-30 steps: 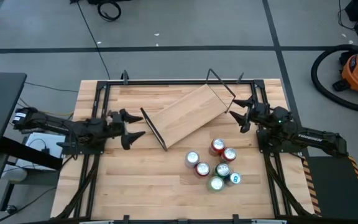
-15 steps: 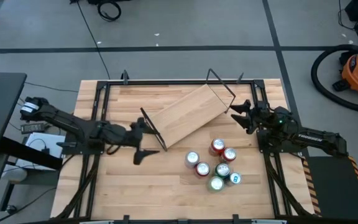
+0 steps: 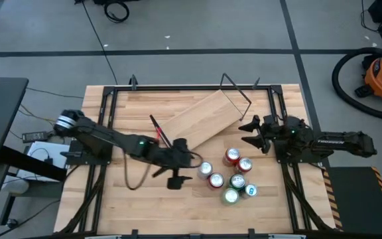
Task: Place canned beverage on shelf
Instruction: Put the orange white soda can on the shelf
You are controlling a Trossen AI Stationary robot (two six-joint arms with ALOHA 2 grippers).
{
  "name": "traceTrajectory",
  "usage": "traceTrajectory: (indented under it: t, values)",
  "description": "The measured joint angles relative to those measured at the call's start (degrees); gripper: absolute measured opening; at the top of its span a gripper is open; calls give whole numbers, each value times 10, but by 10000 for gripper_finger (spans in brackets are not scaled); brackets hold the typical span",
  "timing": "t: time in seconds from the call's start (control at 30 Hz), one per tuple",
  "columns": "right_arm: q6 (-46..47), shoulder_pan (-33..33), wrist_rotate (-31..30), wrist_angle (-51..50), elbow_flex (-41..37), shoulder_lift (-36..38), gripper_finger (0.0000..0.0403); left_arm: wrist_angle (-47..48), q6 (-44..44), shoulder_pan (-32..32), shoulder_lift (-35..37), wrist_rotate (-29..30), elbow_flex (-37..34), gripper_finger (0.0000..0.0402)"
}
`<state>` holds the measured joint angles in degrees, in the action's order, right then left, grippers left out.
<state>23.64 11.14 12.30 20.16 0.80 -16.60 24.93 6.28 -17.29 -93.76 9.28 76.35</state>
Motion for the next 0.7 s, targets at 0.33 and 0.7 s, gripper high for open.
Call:
traceTrajectory:
  t: [0.33,0.7]
  values:
    - [-131,-78,-113,-52,48,-58,297,105,34,31,-117,-19,164,388]
    - [-170,-123,-156,-51,76,-67,293,83,69,53,-174,-56,186,388]
